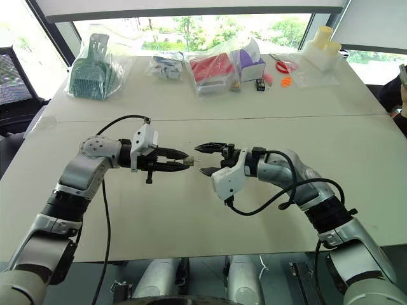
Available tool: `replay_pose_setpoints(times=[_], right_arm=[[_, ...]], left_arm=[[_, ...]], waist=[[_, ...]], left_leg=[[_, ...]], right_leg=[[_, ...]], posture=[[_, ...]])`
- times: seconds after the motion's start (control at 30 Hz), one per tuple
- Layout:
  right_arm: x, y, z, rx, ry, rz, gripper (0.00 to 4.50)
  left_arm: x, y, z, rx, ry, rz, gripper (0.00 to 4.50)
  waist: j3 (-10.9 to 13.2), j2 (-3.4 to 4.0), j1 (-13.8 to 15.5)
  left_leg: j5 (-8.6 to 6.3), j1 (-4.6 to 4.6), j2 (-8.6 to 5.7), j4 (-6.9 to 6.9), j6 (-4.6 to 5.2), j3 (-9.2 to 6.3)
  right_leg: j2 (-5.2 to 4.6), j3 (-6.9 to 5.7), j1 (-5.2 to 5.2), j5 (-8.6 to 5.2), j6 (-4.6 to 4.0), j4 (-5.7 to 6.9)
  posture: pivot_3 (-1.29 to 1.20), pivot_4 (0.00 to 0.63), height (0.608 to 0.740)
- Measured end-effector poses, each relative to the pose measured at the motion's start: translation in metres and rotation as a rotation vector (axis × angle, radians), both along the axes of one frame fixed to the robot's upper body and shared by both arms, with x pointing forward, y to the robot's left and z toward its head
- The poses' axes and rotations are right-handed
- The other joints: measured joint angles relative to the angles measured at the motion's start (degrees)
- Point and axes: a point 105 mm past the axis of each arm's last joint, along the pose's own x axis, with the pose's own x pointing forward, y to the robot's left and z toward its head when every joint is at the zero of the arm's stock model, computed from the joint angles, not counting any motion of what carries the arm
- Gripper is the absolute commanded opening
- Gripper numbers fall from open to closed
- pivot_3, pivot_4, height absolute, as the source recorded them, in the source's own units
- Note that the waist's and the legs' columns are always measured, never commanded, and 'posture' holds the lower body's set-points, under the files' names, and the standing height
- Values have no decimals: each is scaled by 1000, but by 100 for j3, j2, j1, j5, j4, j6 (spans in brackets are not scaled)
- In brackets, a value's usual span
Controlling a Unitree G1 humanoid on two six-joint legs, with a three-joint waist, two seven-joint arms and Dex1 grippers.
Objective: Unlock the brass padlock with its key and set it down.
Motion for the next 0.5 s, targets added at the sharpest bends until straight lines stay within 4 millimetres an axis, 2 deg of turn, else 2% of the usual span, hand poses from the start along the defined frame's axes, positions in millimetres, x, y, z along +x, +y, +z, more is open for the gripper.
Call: replay_pose_setpoints(times=[0.17, 0.33, 0.43, 0.5], right_arm=[[1, 10, 6, 28, -64, 41, 3457], [2, 14, 3, 37, -76, 51, 3457], [3, 14, 5, 32, -90, 58, 2559], [2, 15, 7, 34, -99, 65, 1577]], left_arm=[[0, -2, 6, -17, 16, -17, 734], [-1, -2, 5, -21, 43, -18, 734], [-1, -2, 6, -20, 43, -19, 734], [-2, -3, 7, -20, 37, -23, 734]], waist=[[0, 0, 4], [0, 0, 3], [0, 0, 2], [0, 0, 0]], left_leg=[[1, 0, 0, 0, -1, 0], [1, 0, 0, 0, -1, 0], [1, 0, 0, 0, -1, 0], [1, 0, 0, 0, -1, -1]], right_leg=[[0, 2, 0, 0, 0, 0], [0, 2, 0, 0, 0, 0], [0, 3, 0, 0, -1, 0], [0, 3, 0, 0, -1, 0]], posture=[[0, 150, 740], [0, 150, 740], [0, 150, 740], [0, 150, 740]])
